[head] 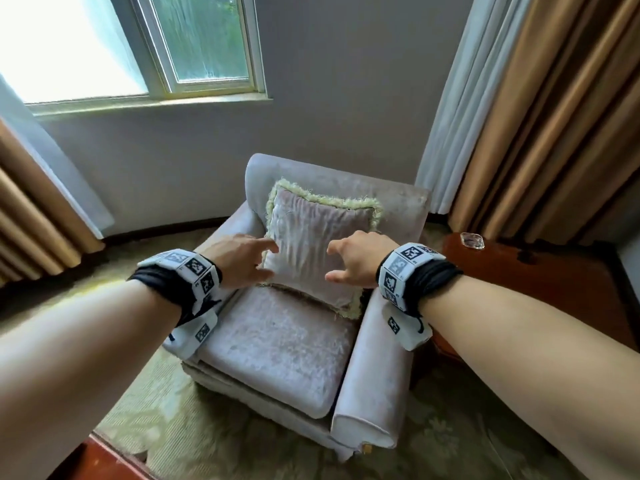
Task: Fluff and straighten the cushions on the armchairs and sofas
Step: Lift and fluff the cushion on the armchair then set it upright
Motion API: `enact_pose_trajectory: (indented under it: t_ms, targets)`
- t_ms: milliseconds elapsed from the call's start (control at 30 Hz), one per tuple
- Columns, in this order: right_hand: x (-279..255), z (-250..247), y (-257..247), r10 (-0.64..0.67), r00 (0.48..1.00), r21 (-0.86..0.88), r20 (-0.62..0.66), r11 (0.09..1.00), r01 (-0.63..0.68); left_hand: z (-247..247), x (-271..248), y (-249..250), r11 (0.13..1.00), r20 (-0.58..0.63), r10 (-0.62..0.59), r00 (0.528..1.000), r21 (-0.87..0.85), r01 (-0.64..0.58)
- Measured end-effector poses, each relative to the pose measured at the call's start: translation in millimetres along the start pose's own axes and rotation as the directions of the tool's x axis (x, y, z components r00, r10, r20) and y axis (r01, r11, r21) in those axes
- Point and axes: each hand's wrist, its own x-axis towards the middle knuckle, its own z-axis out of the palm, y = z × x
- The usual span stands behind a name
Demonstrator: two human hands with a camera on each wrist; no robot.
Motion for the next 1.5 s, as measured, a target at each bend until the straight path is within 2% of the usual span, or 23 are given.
enact_pose_trajectory:
  t_ms: [100,300,467,667,833,967,1033,1100,1233,1300,1367,1433,1500]
  targets:
    - [35,-4,14,-0.017,1.000,-0.005,0.013,1.000,0.017,-8,28,-13,0.999,0.033,-0.009,0.999,0.043,0.008]
    - [108,-9,30,-0.002,1.000,0.019,0.009,1.000,0.002,-7,97,-59,1.000,0.018,0.021,1.000,0.019,-0.022]
    - [190,-3,34,0.059,0.996,0.044,0.060,0.997,-0.062,7,188,-116,0.992,0.029,0.119,0.992,0.040,-0.120]
    - [309,18,38,0.212,0.966,0.100,0.145,0.969,-0.228,63,327,-196,0.961,0.046,0.276,0.960,-0.012,-0.276]
    - [379,55,49,0.309,0.928,0.209,0.207,0.913,-0.350,127,416,-244,0.950,-0.011,0.275,0.961,-0.149,-0.274]
    - [406,96,74,0.414,0.896,0.360,0.161,0.820,-0.444,172,470,-256,0.918,-0.115,0.229,0.967,-0.305,-0.253]
    - [416,124,90,0.492,0.865,0.437,0.095,0.760,-0.481,195,494,-255,0.888,-0.191,0.173,0.966,-0.394,-0.237]
    - [428,159,108,0.582,0.813,0.532,-0.024,0.696,-0.482,219,518,-253,0.860,-0.253,0.115,0.961,-0.458,-0.224]
    - [454,237,136,0.721,0.640,0.690,-0.265,0.605,-0.397,279,559,-251,0.826,-0.356,-0.031,0.934,-0.535,-0.176]
    - [461,272,144,0.763,0.536,0.737,-0.361,0.586,-0.338,307,575,-249,0.784,-0.435,-0.106,0.894,-0.590,-0.194]
    - [464,306,149,0.775,0.460,0.750,-0.433,0.593,-0.294,332,589,-248,0.725,-0.523,-0.155,0.838,-0.636,-0.263]
    - [468,339,151,0.782,0.435,0.761,-0.446,0.587,-0.274,359,602,-250,0.677,-0.588,-0.184,0.787,-0.656,-0.333]
    - [474,366,151,0.789,0.439,0.778,-0.430,0.570,-0.263,383,609,-254,0.648,-0.600,-0.191,0.777,-0.672,-0.360]
